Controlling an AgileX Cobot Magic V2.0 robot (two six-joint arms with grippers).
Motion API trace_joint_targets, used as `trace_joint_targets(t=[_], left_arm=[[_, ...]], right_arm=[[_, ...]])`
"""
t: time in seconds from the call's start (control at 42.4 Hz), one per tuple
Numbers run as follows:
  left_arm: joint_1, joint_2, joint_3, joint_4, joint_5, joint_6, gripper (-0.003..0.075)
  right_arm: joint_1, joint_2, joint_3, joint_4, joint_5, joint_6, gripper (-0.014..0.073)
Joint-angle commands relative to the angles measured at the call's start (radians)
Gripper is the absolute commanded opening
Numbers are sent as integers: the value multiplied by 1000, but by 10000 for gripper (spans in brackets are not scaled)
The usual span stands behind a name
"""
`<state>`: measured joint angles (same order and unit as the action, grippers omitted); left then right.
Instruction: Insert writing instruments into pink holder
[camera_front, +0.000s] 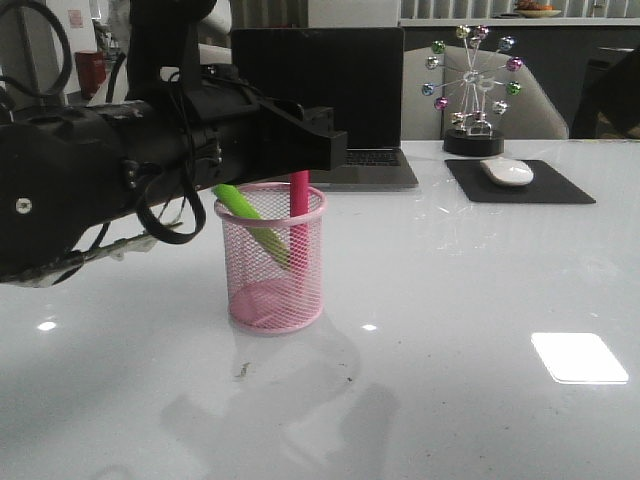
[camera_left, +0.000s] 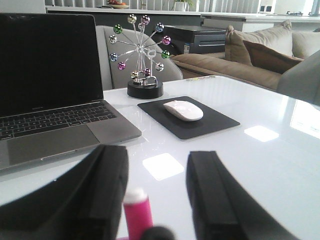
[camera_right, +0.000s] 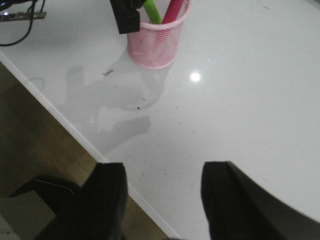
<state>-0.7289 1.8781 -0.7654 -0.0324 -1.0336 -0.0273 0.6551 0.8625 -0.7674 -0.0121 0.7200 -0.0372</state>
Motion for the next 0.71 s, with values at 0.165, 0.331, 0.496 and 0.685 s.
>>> trace_joint_targets(t=[0.165, 0.331, 0.496, 0.685], left_arm=[[-9, -127, -27, 9, 15, 5, 461], [-9, -309, -27, 9, 377, 56, 461], [-9, -511, -27, 11, 795, 76, 461], [-9, -734, -27, 19, 1221, 75, 461]], right_arm=[[0, -11, -25, -4, -67, -4, 454], [0, -11, -25, -4, -67, -4, 454], [0, -11, -25, -4, -67, -4, 454], [0, -11, -25, -4, -67, -4, 454]])
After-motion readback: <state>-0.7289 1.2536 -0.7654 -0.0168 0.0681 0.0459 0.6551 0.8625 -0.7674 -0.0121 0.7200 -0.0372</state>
